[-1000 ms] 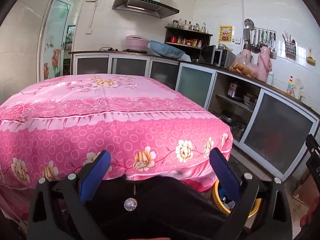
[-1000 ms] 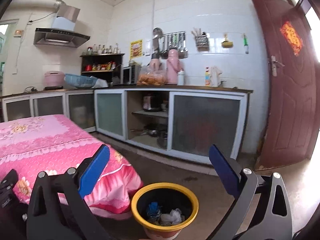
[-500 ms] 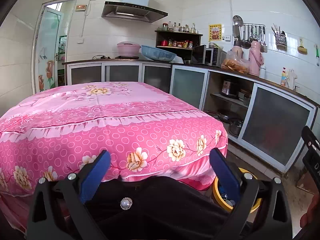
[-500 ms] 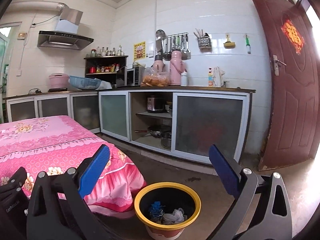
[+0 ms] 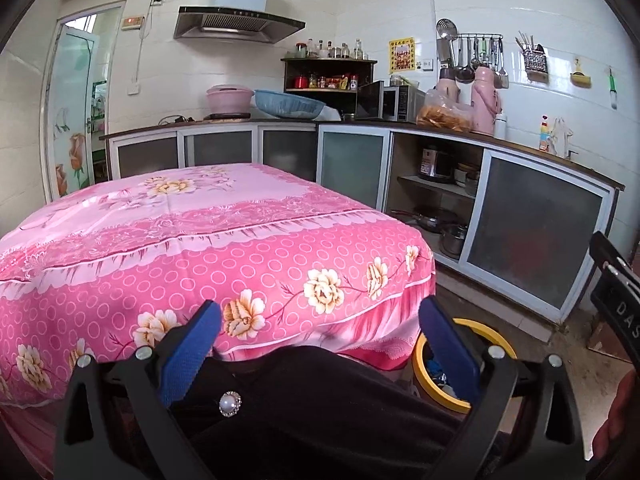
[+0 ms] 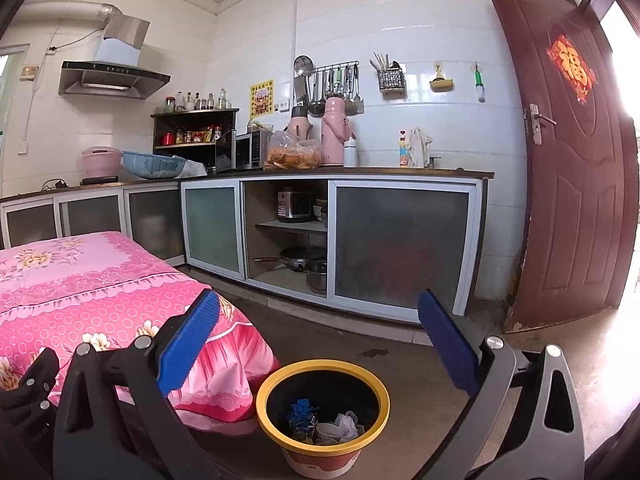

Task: Collect trash

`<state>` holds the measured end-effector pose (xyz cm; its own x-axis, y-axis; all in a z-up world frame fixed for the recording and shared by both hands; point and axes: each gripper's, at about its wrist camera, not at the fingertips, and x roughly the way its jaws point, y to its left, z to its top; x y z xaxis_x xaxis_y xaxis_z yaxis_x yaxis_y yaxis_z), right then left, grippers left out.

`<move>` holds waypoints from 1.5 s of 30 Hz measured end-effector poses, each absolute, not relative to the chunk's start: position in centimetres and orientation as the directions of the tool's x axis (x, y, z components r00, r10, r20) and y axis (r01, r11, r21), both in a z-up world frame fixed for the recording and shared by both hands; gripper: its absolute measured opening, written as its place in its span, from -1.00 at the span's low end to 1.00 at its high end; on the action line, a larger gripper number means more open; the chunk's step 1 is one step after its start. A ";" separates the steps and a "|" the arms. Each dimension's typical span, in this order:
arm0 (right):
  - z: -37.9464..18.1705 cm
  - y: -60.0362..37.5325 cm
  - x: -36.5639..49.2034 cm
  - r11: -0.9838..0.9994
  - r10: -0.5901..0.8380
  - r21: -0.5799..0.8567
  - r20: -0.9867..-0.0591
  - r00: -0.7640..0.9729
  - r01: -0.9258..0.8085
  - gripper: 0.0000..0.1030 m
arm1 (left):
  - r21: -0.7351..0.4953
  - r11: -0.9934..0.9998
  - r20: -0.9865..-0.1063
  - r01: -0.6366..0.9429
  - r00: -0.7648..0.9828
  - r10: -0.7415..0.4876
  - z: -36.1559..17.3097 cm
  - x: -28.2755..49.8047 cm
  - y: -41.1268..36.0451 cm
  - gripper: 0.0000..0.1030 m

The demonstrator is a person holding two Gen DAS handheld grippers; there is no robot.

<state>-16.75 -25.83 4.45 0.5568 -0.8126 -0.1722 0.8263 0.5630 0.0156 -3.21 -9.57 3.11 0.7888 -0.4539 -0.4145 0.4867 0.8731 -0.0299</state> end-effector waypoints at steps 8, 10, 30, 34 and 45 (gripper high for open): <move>4.3 -26.0 -16.5 0.564 -0.810 0.013 -0.187 0.556 0.825 0.84 | -0.035 0.875 -0.425 0.484 0.785 -0.451 2.9 -2.9 -9.7 0.85; 4.3 -26.0 -16.5 0.564 -0.810 0.014 -0.187 0.556 0.826 0.84 | -0.035 0.874 -0.426 0.484 0.784 -0.451 3.0 -2.9 -9.7 0.85; 4.0 -25.7 -16.0 0.565 -0.811 -0.006 -0.192 0.553 0.825 0.84 | -0.022 0.860 -0.425 0.510 0.774 -0.470 3.0 -3.0 -10.0 0.85; 4.0 -25.7 -16.0 0.564 -0.810 -0.006 -0.195 0.552 0.826 0.84 | -0.024 0.861 -0.428 0.509 0.773 -0.469 3.0 -3.0 -9.9 0.85; 4.0 -25.6 -16.0 0.564 -0.811 -0.009 -0.193 0.552 0.826 0.84 | -0.027 0.860 -0.430 0.510 0.771 -0.471 2.9 -2.6 -9.7 0.85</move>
